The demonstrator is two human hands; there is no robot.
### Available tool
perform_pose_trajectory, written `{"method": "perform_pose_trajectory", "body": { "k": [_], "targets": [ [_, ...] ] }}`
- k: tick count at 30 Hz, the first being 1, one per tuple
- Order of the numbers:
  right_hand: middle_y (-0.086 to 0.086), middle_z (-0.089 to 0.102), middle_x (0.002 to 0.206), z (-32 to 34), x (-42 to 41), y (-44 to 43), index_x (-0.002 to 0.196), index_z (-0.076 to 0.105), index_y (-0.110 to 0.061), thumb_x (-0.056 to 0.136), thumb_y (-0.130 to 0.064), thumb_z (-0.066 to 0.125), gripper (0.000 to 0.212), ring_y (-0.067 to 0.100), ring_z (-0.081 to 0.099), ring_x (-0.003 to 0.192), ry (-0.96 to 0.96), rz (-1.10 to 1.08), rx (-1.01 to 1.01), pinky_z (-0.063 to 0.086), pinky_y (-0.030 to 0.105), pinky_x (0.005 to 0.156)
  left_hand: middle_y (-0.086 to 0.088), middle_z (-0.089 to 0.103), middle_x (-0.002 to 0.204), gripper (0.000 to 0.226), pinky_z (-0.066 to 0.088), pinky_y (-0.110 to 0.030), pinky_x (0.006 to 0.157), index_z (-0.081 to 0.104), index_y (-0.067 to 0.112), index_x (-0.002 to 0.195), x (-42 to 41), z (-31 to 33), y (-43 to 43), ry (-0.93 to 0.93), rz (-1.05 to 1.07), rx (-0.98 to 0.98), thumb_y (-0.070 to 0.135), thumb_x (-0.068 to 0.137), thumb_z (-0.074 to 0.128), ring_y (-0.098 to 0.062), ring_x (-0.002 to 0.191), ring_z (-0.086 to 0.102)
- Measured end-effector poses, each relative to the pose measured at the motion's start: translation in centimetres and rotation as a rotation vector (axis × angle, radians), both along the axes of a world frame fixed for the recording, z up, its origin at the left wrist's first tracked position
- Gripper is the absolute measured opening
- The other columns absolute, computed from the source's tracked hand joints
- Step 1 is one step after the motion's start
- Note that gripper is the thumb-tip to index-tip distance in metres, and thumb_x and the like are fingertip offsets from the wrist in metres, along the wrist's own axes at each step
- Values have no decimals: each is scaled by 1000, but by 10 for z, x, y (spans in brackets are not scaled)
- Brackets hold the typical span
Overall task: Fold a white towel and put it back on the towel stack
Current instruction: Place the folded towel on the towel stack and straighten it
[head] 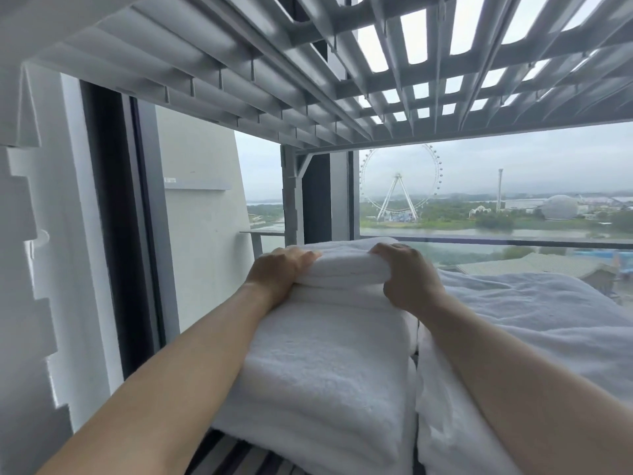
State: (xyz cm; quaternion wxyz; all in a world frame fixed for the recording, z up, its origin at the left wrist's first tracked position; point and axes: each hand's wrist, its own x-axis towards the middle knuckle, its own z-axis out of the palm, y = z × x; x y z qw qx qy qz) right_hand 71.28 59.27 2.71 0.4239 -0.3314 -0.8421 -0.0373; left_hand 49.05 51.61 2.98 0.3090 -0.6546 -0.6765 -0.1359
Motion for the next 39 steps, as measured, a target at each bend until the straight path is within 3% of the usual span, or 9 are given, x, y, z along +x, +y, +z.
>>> {"method": "perform_pose_trajectory", "body": {
  "k": [4, 8, 14, 17, 20, 25, 28, 31, 39],
  "targets": [
    [0, 62, 90, 5, 9, -4, 94, 57, -27, 63, 0, 51, 41, 24, 49, 75, -69, -144, -56, 30, 24, 53, 0, 49, 132, 56, 41, -36, 91, 39, 36, 134, 3, 1, 1, -40, -62, 12, 9, 85, 40, -26, 113, 50],
    [-5, 55, 98, 7, 14, -2, 96, 50, -24, 63, -13, 62, 36, 19, 48, 94, -222, -43, -16, 33, 26, 61, 4, 47, 137, 62, 33, -35, 104, 42, 29, 135, 6, 3, -2, -73, -199, -26, 10, 76, 51, -18, 126, 41],
    [-11, 43, 89, 10, 13, -6, 86, 37, -28, 56, -14, 58, 39, 16, 40, 91, -138, -58, -31, 27, 23, 52, 2, 53, 130, 51, 39, -37, 88, 47, 30, 130, 16, -6, -2, -66, -198, 116, 21, 79, 55, -23, 117, 49],
    [-6, 42, 109, 17, 13, -10, 102, 39, -28, 61, -33, 61, 47, 17, 36, 103, -402, -56, -169, 41, 32, 68, 3, 48, 133, 54, 35, -33, 92, 44, 31, 129, 17, -1, -3, -122, -183, -55, 29, 77, 56, -21, 119, 45],
    [0, 50, 120, 38, 1, -18, 107, 48, -28, 68, -46, 42, 43, 19, 42, 105, -287, 52, -346, 41, 39, 83, 0, 51, 132, 45, 35, -35, 89, 51, 27, 121, 25, 10, -3, -262, -184, -67, 41, 80, 39, -21, 116, 48],
    [13, 52, 130, 46, -38, 1, 120, 52, -11, 94, -24, 30, 37, 28, 49, 112, -334, -67, -370, 41, 36, 90, 2, 41, 145, 50, 30, -42, 105, 42, 33, 135, 50, 19, 26, -380, -108, -208, 48, 93, 19, -22, 130, 40],
    [2, 30, 150, 13, -40, 15, 134, 43, -29, 93, -43, 22, 47, 23, 22, 138, -435, -82, -407, 16, 51, 111, 5, 18, 156, 52, 13, -56, 111, 19, 54, 138, 34, 6, 34, -380, 75, -416, 66, 89, 11, -21, 142, 16],
    [1, 18, 155, 0, -38, 21, 136, 36, -41, 89, -54, 17, 52, 22, 2, 143, -422, -66, -378, 3, 53, 113, 1, 10, 157, 57, 11, -58, 111, 12, 59, 136, 25, -5, 28, -393, 85, -402, 74, 81, 8, -24, 143, 11],
    [8, 17, 155, -7, -24, -14, 139, 34, -27, 90, -57, 25, 58, 29, 9, 142, -256, -219, -332, 18, 42, 111, 0, 22, 154, 56, 16, -60, 108, 18, 47, 141, 42, -11, 13, -300, 134, -217, 66, 88, 13, -26, 139, 22]
  ]
}}
